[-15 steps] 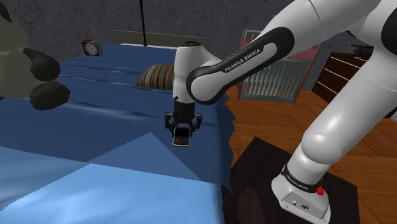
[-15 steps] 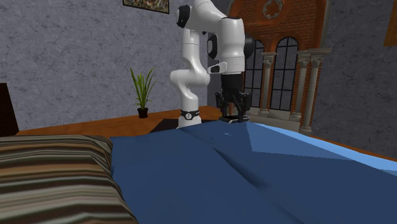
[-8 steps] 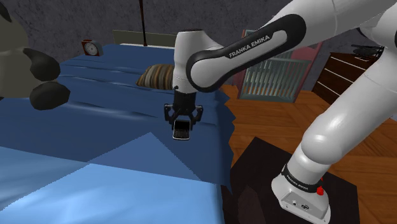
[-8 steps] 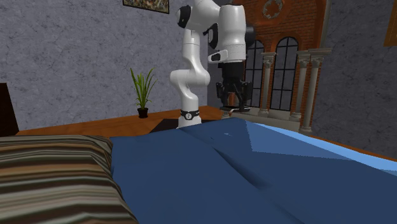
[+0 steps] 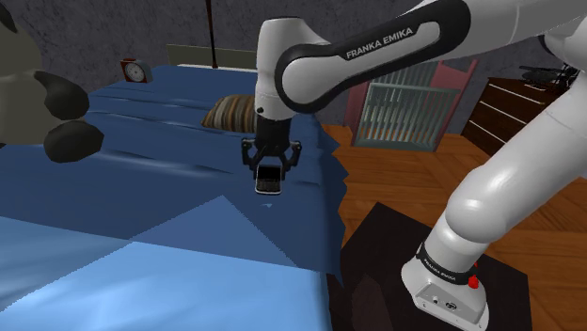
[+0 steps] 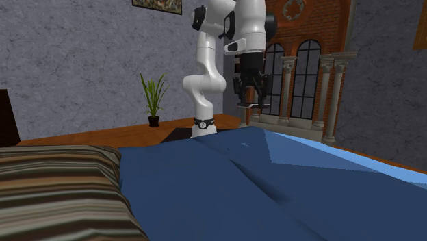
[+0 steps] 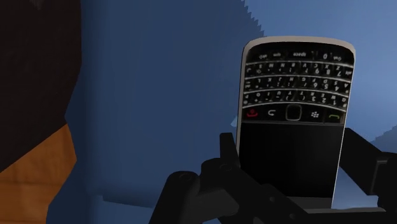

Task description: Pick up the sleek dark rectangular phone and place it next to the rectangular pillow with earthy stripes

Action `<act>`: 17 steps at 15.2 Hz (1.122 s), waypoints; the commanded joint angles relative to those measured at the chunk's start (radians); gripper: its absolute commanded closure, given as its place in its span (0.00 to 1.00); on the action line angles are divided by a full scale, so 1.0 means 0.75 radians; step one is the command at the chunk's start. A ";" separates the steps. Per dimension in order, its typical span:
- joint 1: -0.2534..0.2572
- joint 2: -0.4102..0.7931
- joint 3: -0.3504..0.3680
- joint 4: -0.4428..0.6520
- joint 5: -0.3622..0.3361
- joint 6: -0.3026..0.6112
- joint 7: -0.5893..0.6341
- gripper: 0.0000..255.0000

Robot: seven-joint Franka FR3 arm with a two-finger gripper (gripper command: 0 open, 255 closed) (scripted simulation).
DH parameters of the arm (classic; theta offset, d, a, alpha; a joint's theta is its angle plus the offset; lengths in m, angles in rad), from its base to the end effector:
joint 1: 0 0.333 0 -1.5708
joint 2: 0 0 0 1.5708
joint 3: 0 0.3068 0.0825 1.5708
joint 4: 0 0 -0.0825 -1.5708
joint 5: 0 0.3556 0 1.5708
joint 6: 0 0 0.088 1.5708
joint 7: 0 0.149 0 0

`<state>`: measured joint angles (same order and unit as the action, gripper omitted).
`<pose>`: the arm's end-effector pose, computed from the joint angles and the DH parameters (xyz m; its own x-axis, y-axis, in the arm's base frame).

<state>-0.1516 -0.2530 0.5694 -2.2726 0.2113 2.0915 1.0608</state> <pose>0.4137 0.2075 0.4092 0.7271 -0.6860 -0.0268 -0.6862 -0.7251 -0.0579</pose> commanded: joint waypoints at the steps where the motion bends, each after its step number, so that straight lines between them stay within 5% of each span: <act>1: 0.000 -0.016 -0.009 0.022 0.004 -0.038 -0.006 1.00; 17: -0.035 -0.022 -0.072 0.248 -0.026 -0.277 -0.047 1.00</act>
<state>-0.1700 -0.2814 0.5234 -2.0987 0.1996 1.8869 1.0370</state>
